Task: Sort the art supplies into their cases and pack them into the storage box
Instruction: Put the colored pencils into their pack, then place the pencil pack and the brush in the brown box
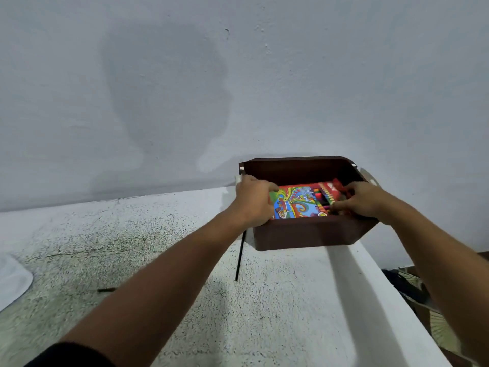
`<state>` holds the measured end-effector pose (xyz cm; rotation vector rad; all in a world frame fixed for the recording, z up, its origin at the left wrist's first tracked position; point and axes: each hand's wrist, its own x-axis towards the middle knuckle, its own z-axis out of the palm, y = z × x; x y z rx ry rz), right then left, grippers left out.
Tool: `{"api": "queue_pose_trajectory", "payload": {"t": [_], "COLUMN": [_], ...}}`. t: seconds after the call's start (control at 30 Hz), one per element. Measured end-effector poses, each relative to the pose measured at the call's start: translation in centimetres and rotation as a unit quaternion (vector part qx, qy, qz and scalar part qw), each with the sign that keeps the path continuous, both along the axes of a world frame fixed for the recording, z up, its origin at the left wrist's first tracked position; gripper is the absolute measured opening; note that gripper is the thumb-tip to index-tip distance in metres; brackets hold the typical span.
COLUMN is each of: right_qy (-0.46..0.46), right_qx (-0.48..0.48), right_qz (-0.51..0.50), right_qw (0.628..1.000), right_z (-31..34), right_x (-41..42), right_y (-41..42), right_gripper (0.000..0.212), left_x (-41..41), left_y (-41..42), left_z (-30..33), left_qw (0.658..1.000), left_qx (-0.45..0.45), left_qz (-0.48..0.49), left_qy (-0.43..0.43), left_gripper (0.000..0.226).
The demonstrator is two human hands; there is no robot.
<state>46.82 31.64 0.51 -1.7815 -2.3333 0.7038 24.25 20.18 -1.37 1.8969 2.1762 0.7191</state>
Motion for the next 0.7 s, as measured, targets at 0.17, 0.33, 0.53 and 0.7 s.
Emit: {"api": "queue_pose_trajectory", "payload": {"t": [0.17,0.33,0.53,0.7], "right_qy": [-0.064,-0.042,-0.080,-0.123], "right_qx": [0.077,0.288,0.153,0.147], "right_qz": [0.036,-0.103,-0.113,-0.096], "right_qw": [0.994,0.951,0.979,0.977], "right_z": [-0.2,-1.3,-1.5,-1.5], "right_x": [-0.4,-0.2,-0.7,-0.8], "right_y": [0.5,0.5,0.8,0.3], "right_gripper": [0.039,0.035,0.055,0.058], "left_x": [-1.8,-3.8,-3.1,-2.3], "left_y": [-2.7,-5.1,-6.0,-6.1], "left_z": [-1.7,-4.5,-6.5,-7.3], "left_qw": [0.949,0.950,0.975,0.989], "left_qx": [0.247,0.127,-0.050,-0.116], "left_qz": [0.125,0.193,0.133,0.078], "left_qy": [-0.153,-0.211,-0.170,-0.054], "left_gripper": [0.024,0.009,0.023,0.021]}}
